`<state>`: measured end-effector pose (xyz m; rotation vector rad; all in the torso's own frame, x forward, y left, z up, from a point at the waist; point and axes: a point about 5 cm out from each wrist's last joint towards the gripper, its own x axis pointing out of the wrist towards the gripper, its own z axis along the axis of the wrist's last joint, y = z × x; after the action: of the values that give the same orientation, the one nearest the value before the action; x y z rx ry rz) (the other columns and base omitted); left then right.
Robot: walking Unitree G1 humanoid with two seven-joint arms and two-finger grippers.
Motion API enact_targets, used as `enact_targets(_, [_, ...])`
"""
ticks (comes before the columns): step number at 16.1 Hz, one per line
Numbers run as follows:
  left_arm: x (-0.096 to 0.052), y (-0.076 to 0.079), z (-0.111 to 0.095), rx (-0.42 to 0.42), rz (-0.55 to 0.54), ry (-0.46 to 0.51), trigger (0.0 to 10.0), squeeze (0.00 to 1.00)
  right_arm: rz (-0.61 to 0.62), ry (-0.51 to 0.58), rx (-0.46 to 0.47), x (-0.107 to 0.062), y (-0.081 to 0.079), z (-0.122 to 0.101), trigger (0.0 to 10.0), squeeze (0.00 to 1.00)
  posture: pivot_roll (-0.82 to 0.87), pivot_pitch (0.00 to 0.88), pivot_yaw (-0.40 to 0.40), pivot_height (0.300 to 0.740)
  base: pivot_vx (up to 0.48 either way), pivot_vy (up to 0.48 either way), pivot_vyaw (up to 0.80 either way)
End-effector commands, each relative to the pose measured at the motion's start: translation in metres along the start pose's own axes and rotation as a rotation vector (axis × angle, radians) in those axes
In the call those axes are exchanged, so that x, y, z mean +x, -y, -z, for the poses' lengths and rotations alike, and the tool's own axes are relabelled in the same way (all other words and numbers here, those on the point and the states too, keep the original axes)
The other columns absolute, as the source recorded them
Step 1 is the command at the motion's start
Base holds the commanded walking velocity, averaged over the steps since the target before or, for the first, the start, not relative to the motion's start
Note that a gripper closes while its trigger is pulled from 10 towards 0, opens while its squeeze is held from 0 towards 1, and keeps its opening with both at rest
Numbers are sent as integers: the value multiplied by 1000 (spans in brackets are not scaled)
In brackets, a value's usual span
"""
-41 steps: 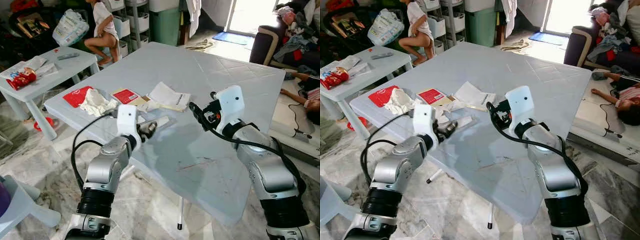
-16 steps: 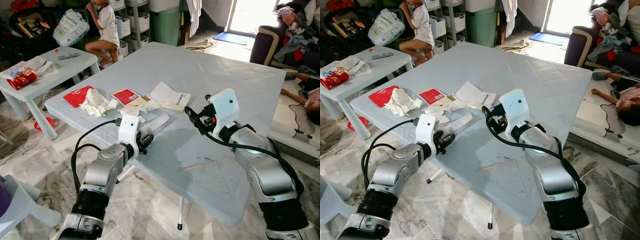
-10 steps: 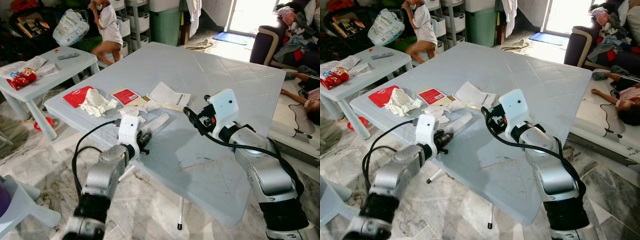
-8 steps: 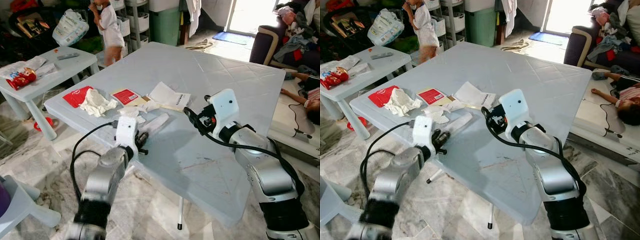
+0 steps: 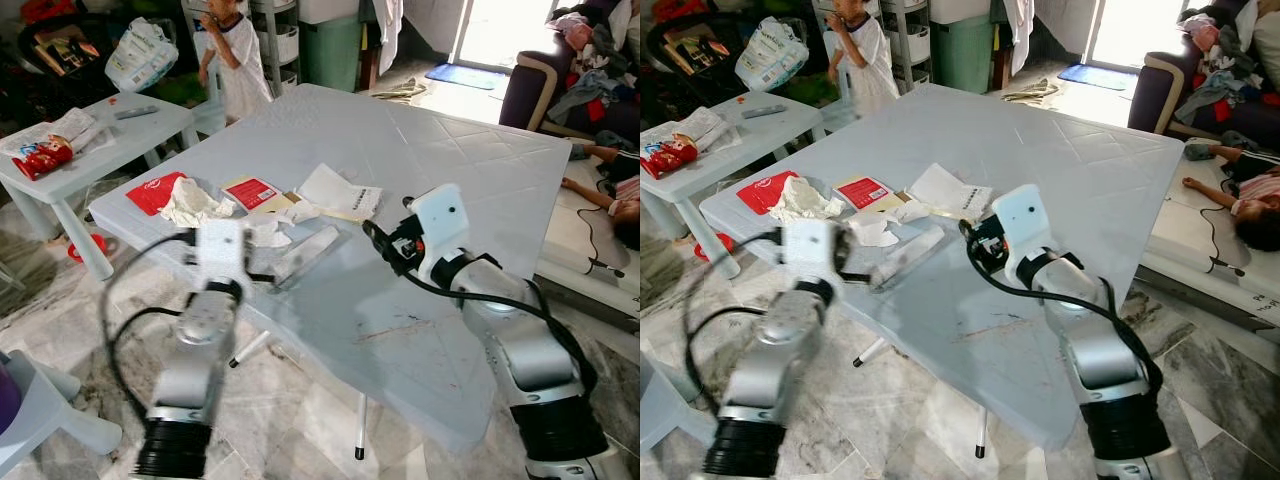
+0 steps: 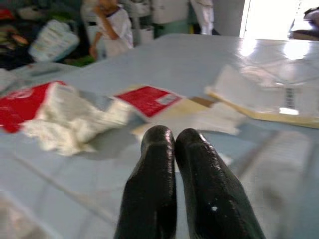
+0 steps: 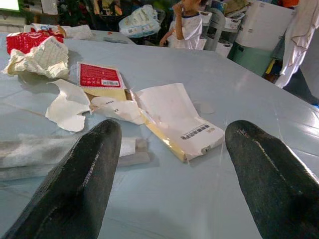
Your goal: Picking trash to rubbish bin
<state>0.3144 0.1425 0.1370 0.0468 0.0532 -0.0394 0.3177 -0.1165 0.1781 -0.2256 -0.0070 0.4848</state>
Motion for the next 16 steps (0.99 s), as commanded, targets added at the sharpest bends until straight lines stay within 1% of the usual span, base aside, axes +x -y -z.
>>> enact_targets(1, [1,-3,-6,16,-14,11,0,0,-1,11,-8,3,-1,-3,10000,0,56,0,9,740,0,0,0])
enact_targets(2, [2,-3,-2,31,0,-26,9137,0,-2,11,-6,3,-2,-2,10000,0,55,0,11,740,0,0,0])
enact_targets(3, [4,1,1,-32,48,-53,10000,1000,-2,11,-4,3,-3,-2,10000,0,56,0,13,740,0,0,0])
enact_targets(4, [5,8,-2,-67,116,-52,10000,1000,-3,11,-4,2,-4,-2,10000,0,53,0,16,740,0,0,0])
enact_targets(6, [6,17,-6,-97,171,-51,10000,1000,-2,13,-4,2,-3,-2,10000,0,50,0,18,740,0,0,0])
enact_targets(7, [8,23,-10,-129,211,-47,10000,1000,2,15,-6,2,-3,-3,10000,0,47,0,20,740,0,0,0])
enact_targets(8, [8,24,-11,-135,217,-47,10000,1000,3,16,-6,2,-2,-3,10000,0,47,0,20,740,0,0,0])
enact_targets(11, [11,27,-7,-113,249,-108,10000,1000,3,18,-8,2,-3,-2,10000,0,41,0,21,740,0,0,0])
enact_targets(16, [13,24,-3,-125,294,-162,10000,1000,-2,18,-11,2,-3,-2,10000,0,38,0,19,740,0,0,0])
